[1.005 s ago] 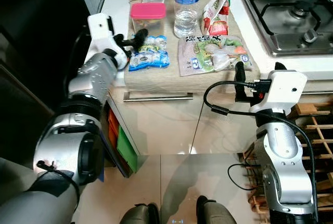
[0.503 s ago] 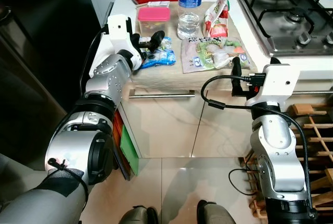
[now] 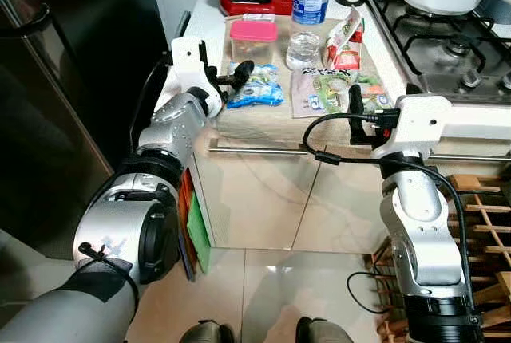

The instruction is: Restocking fridge

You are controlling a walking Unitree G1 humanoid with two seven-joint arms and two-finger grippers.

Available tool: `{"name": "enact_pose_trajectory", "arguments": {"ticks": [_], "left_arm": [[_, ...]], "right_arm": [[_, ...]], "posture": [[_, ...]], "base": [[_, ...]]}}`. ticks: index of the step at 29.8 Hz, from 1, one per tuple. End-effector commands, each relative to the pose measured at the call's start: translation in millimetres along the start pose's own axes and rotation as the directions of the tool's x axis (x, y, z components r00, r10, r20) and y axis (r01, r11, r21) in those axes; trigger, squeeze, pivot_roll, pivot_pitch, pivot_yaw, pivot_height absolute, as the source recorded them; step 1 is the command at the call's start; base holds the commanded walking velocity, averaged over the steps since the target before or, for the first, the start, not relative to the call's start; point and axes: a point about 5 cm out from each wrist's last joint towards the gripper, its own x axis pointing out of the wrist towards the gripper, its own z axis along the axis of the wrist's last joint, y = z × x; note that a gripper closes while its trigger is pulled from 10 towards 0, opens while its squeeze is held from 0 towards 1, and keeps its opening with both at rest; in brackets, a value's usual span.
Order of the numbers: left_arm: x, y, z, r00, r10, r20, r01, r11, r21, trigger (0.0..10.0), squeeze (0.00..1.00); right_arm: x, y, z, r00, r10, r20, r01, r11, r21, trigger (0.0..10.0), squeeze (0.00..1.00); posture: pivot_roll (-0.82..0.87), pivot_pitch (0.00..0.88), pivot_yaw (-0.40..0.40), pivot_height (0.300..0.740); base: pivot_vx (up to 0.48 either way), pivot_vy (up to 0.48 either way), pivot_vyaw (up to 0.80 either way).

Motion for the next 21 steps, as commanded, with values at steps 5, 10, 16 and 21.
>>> {"name": "enact_pose_trajectory", "arguments": {"ticks": [5, 10, 16, 21], "left_arm": [[4.4, -6.5, 2.1, 1.0, 0.006, -0.007, -0.006, 1.0, -0.028, 10.0, 0.0], [6.4, -10.2, 0.2, 0.999, 0.003, -0.035, -0.004, 0.999, -0.036, 10.0, 0.0], [8.5, -15.1, -10.1, 0.994, 0.04, -0.101, -0.049, 0.996, -0.081, 10.0, 0.0], [9.0, -21.9, -23.9, 0.985, 0.035, -0.171, -0.046, 0.997, -0.063, 10.0, 0.0]], "right_arm": [[2.9, 1.6, 6.0, 0.999, 0.015, 0.031, -0.015, 1.0, 0.005, 10.0, 0.0], [0.9, 6.3, 4.0, 0.999, 0.025, 0.023, -0.025, 1.0, 0.017, 10.0, 0.0], [0.2, 7.8, 2.7, 1.0, 0.023, 0.018, -0.024, 0.999, 0.026, 10.0, 0.0], [-0.2, 9.1, 2.2, 1.0, 0.023, 0.017, -0.023, 0.999, 0.027, 10.0, 0.0]], "posture": [[-0.18, 0.026, 0.029, 0.74], [-0.17, 0.04, 0.033, 0.74], [-0.17, 0.049, 0.044, 0.74], [-0.17, 0.046, 0.051, 0.74]], "base": [[0.0, 0.0, 0.0], [0.0, 0.0, 0.0], [0.0, 0.0, 0.0], [0.0, 0.0, 0.0]]}}
